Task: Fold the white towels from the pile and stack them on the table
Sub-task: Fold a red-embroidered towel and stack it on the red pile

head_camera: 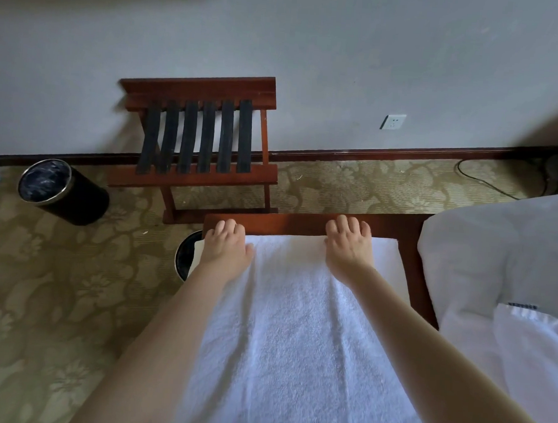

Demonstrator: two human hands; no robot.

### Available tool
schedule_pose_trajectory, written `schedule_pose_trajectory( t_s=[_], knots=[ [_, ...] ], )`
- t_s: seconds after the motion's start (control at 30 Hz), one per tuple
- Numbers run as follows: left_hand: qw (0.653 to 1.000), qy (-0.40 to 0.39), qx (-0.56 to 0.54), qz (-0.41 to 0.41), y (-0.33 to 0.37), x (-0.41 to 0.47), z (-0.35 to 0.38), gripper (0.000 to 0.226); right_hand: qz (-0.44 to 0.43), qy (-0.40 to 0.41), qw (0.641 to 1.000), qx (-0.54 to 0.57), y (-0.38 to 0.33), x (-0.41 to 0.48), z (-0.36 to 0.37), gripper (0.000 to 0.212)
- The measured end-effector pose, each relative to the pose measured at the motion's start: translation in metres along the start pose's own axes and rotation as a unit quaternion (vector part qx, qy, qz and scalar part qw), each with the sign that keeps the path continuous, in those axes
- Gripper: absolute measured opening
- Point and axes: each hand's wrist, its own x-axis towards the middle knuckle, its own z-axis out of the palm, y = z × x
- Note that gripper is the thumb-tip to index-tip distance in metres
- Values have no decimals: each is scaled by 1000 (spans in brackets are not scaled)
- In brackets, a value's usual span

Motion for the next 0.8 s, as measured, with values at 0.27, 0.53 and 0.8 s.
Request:
schedule_pose_trajectory(
  t_s=[0.27,0.53,0.8],
  knots=[
    [981,181,-5,-70,10,-27,-1,49,-109,101,975,166,-84,-61,12,42],
    [987,123,-99,13,30,-78,52,52,-42,27,982,182,-31,-79,37,52],
    [994,97,-52,3,27,-75,59,55,125,-25,981,145,10,-67,41,59]
  ],
)
